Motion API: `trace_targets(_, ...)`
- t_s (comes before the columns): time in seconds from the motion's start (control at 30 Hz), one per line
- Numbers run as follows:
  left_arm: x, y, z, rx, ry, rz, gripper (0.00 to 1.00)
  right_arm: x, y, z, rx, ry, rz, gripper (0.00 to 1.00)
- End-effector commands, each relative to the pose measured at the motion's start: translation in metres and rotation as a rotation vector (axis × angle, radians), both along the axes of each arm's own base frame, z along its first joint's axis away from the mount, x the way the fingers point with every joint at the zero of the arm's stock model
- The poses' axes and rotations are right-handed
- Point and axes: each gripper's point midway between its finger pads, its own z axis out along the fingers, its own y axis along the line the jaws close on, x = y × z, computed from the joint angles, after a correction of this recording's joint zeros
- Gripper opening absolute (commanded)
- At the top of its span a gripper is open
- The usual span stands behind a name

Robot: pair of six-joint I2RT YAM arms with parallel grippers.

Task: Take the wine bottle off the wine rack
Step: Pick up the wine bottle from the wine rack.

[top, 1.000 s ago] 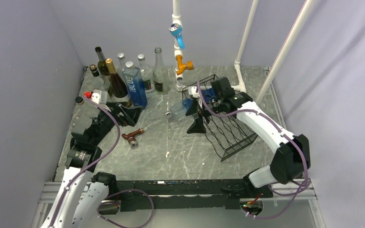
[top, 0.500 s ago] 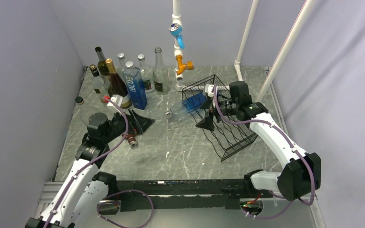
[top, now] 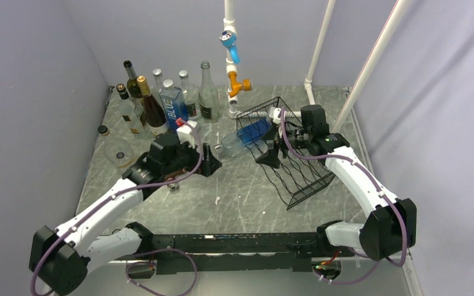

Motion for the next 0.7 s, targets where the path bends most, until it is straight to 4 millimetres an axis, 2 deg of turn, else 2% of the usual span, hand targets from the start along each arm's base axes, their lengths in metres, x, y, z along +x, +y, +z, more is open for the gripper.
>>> trace_targets(0.0,0.026,-0.006,0.012,0.171,-0.148,-0.022,0.99,0.001,0.0,0.016,0.036,-0.049,0.007,1.0)
trace_targets(0.2,0.059,-0.016,-0.002,0.343,-0.253,-0.102,1.0,0.001,-0.003,0.015,0.031,-0.042,0.008,1.0)
trace_targets(0.4,0.081,-0.035,-0.004,0.431,-0.473,-0.231,1.0,0.002,-0.004,0.015,0.026,-0.042,0.007,1.0)
trace_targets(0.57,0.09,-0.042,-0.015,0.497,-0.632,-0.311,0.99,0.002,-0.006,0.015,0.02,-0.043,0.005,1.0)
trace_targets(0.67,0.096,-0.046,-0.026,0.541,-0.643,-0.358,1.0,0.003,-0.006,0.015,0.017,-0.044,0.006,1.0)
